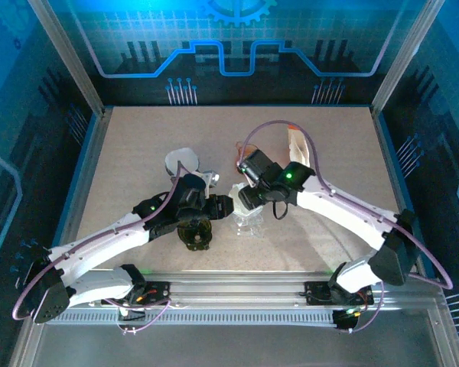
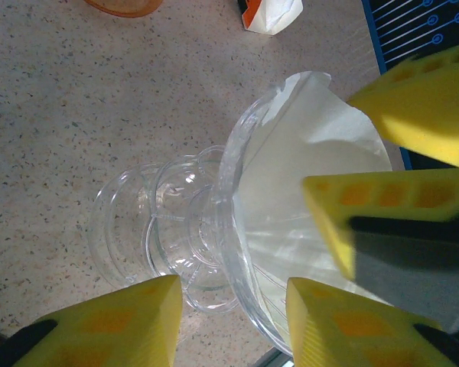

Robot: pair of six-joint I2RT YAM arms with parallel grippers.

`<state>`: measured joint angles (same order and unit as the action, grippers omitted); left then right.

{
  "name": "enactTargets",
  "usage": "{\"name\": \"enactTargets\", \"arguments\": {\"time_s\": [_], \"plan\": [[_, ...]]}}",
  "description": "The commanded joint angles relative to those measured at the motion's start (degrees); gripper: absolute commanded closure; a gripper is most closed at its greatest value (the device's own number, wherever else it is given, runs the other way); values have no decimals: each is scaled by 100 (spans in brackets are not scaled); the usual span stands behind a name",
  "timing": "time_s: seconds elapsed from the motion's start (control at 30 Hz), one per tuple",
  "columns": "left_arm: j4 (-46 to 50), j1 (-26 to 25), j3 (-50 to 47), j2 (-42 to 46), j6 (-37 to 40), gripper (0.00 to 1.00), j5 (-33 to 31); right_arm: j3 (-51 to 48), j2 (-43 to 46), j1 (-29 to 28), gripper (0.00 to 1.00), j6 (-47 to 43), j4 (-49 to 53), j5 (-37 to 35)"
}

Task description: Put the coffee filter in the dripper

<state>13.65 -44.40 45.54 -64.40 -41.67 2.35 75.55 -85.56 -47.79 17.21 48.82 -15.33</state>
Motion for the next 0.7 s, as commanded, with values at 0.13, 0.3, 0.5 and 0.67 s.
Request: {"name": "enactTargets", "arguments": {"time_s": [0.13,0.3,0.5,0.67], "plan": [[-18,26,-68,-11,10,59,29,105,-410,154,40,-122,-17,197],[-22,28,-60,-42,14,60,46,65,-568,182,40,-157,-13,167],[-38,28,-44,-81,10,61,77,52,-755,204,40,-195,-4,101],[-46,26,-45,-99,10,61,96,-20,-831,201,40,-201,-28,56]]}}
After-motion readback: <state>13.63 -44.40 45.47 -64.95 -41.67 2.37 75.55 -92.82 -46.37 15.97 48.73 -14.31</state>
